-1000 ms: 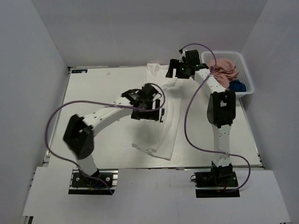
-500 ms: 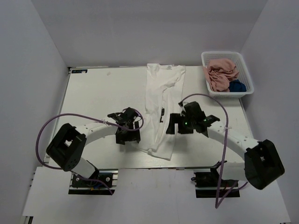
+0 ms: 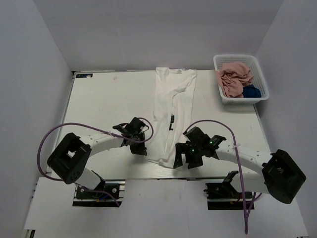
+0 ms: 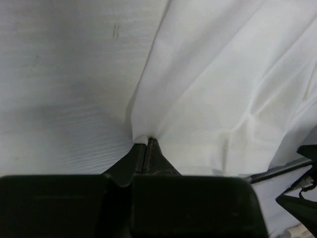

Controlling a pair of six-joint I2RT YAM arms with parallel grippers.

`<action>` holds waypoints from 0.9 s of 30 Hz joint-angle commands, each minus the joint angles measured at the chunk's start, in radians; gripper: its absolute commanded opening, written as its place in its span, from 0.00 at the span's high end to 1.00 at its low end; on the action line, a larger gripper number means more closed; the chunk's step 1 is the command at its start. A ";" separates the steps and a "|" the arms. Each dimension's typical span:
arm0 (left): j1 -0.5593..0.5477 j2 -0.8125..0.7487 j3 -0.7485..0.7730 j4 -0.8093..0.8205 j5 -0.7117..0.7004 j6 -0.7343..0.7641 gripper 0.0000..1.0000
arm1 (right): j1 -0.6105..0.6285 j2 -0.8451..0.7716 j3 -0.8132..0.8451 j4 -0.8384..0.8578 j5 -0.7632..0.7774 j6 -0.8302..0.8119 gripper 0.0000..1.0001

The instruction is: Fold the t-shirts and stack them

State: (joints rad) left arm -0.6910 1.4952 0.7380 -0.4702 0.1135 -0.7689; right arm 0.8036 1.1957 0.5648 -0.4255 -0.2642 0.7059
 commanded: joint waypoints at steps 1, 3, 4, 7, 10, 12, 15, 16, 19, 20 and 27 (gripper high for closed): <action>-0.012 -0.041 -0.074 -0.054 0.066 -0.016 1.00 | 0.034 0.012 0.015 -0.033 -0.009 0.066 0.10; -0.012 -0.081 -0.100 -0.067 0.077 -0.026 1.00 | 0.048 0.012 -0.005 -0.018 -0.015 0.093 0.10; -0.012 -0.113 -0.112 -0.093 0.068 -0.035 1.00 | 0.049 0.018 -0.020 -0.018 -0.013 0.102 0.12; -0.012 -0.147 -0.124 -0.093 0.070 -0.035 1.00 | 0.051 0.025 -0.048 0.005 -0.016 0.122 0.13; -0.021 -0.158 -0.149 -0.071 0.095 -0.035 1.00 | 0.057 0.038 -0.052 0.019 -0.021 0.125 0.22; -0.021 -0.148 -0.149 -0.071 0.095 -0.035 1.00 | 0.062 0.050 -0.054 0.017 -0.035 0.124 0.29; -0.021 -0.148 -0.158 -0.047 0.121 -0.035 1.00 | 0.068 0.070 -0.060 0.045 -0.049 0.126 0.33; -0.021 -0.157 -0.158 -0.047 0.121 -0.035 1.00 | 0.072 0.073 -0.059 0.044 -0.052 0.124 0.35; -0.021 -0.182 -0.158 -0.058 0.112 -0.035 1.00 | 0.089 0.088 -0.059 0.056 -0.061 0.124 0.44; -0.021 -0.191 -0.167 -0.058 0.112 -0.035 1.00 | 0.094 0.090 -0.059 0.070 -0.063 0.124 0.47; -0.021 -0.204 -0.140 -0.056 0.112 -0.035 1.00 | 0.106 0.097 -0.007 0.033 0.026 0.101 1.00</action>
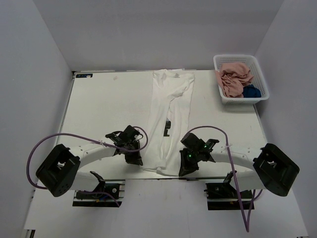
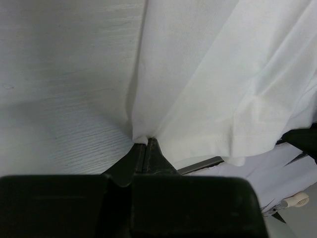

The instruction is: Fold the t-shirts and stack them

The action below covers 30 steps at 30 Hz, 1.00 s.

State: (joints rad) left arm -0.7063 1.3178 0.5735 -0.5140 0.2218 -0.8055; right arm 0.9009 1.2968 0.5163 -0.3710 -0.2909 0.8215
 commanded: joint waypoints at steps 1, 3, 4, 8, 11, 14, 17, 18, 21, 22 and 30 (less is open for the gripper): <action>-0.005 -0.035 0.049 -0.012 0.004 0.014 1.00 | 0.012 -0.013 0.051 -0.038 0.070 -0.019 1.00; -0.005 -0.035 0.081 -0.021 -0.007 0.037 1.00 | 0.009 -0.024 0.105 -0.078 0.104 -0.044 1.00; -0.005 -0.035 0.122 -0.040 -0.019 0.037 1.00 | 0.006 -0.028 0.119 -0.091 0.136 -0.053 1.00; 0.013 0.021 0.270 -0.121 -0.107 0.069 1.00 | -0.003 -0.040 0.246 -0.138 0.341 -0.068 1.00; 0.013 0.084 0.400 -0.147 -0.157 0.069 1.00 | -0.026 -0.030 0.325 -0.144 0.462 -0.107 1.00; 0.024 0.210 0.567 -0.222 -0.240 0.056 1.00 | -0.065 0.021 0.401 -0.131 0.538 -0.151 1.00; 0.062 0.352 0.754 -0.337 -0.326 0.037 1.00 | -0.126 0.093 0.485 -0.106 0.581 -0.231 1.00; 0.073 0.386 0.846 -0.362 -0.340 0.037 1.00 | -0.167 0.122 0.543 -0.102 0.584 -0.243 1.00; 0.116 0.509 1.001 -0.402 -0.360 0.046 1.00 | -0.227 0.191 0.614 -0.072 0.587 -0.295 1.00; 0.125 0.536 1.037 -0.402 -0.360 0.061 1.00 | -0.265 0.202 0.646 -0.060 0.584 -0.309 1.00; 0.168 0.744 1.339 -0.391 -0.358 0.149 1.00 | -0.373 0.341 0.757 -0.036 0.498 -0.347 1.00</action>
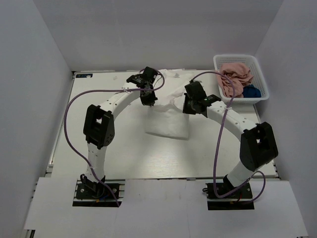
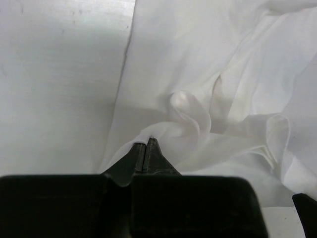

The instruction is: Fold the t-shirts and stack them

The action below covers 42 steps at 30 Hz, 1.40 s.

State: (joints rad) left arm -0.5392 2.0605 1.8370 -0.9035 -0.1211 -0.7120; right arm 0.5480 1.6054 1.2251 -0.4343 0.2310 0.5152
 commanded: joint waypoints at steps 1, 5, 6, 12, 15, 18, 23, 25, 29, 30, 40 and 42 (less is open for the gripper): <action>0.001 0.024 0.087 0.009 -0.015 0.068 1.00 | -0.029 0.039 0.059 0.031 -0.030 -0.044 1.00; 0.010 0.081 0.161 0.032 0.009 0.098 1.00 | -0.068 0.086 0.069 0.081 -0.061 -0.081 1.00; 0.010 0.081 0.162 0.032 -0.003 0.098 1.00 | -0.072 0.087 0.083 0.080 -0.058 -0.084 1.00; 0.039 0.115 0.174 0.112 -0.012 0.149 1.00 | -0.123 0.151 0.123 0.114 -0.090 -0.121 1.00; 0.039 0.153 0.203 0.143 0.014 0.192 1.00 | -0.141 0.188 0.151 0.123 -0.114 -0.139 1.00; 0.048 0.204 0.242 0.153 0.023 0.219 1.00 | -0.166 0.229 0.169 0.140 -0.134 -0.161 1.00; 0.058 0.239 0.242 0.236 0.055 0.256 0.91 | -0.194 0.320 0.182 0.215 -0.220 -0.176 1.00; 0.068 0.263 0.260 0.245 0.055 0.256 0.75 | -0.212 0.347 0.188 0.252 -0.286 -0.185 1.00; 0.087 0.260 0.309 0.224 0.055 0.266 0.14 | -0.238 0.384 0.254 0.204 -0.355 -0.173 0.24; 0.087 0.245 0.309 0.224 0.055 0.278 0.01 | -0.235 0.367 0.235 0.218 -0.376 -0.179 0.10; 0.096 -0.117 -0.157 0.295 0.027 0.243 0.00 | -0.234 0.136 -0.042 0.286 -0.475 -0.155 0.10; 0.096 -0.166 -0.303 0.314 0.072 0.232 0.00 | -0.230 0.091 -0.140 0.278 -0.496 -0.130 0.10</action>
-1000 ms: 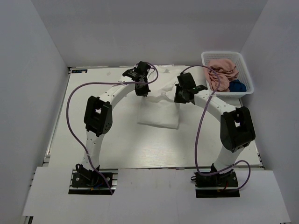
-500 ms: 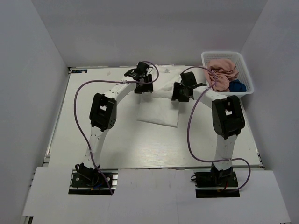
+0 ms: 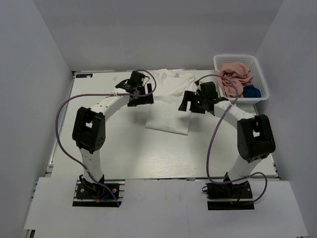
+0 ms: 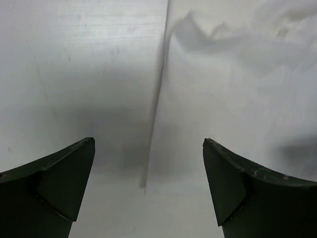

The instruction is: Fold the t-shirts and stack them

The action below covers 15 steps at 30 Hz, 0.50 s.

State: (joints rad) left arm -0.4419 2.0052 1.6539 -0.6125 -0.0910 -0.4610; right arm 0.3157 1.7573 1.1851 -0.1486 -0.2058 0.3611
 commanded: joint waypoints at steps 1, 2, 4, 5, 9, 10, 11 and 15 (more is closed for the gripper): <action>-0.010 -0.127 -0.164 0.034 0.059 -0.019 0.00 | 0.006 -0.093 -0.131 0.000 -0.073 0.030 0.10; -0.020 -0.153 -0.237 0.046 0.072 -0.019 0.00 | 0.005 -0.123 -0.219 0.006 -0.110 0.044 0.10; -0.020 -0.166 -0.317 0.057 0.129 -0.031 0.00 | 0.005 -0.160 -0.280 0.079 -0.208 0.079 0.10; -0.020 -0.166 -0.348 0.077 0.164 -0.031 0.00 | 0.002 -0.189 -0.307 0.108 -0.228 0.091 0.10; -0.020 -0.189 -0.460 0.177 0.295 -0.050 0.04 | 0.002 -0.222 -0.467 0.227 -0.280 0.140 0.10; -0.020 -0.198 -0.471 0.187 0.304 -0.050 0.06 | 0.006 -0.216 -0.478 0.225 -0.280 0.139 0.10; -0.020 -0.198 -0.480 0.200 0.304 -0.050 0.10 | 0.005 -0.210 -0.484 0.228 -0.284 0.137 0.10; -0.020 -0.186 -0.505 0.200 0.324 -0.050 0.34 | 0.005 -0.159 -0.507 0.256 -0.287 0.150 0.10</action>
State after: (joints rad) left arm -0.4583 1.8374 1.1706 -0.4427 0.1703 -0.5095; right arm 0.3172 1.5631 0.6998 0.0471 -0.4664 0.4915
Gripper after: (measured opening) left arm 0.706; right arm 0.904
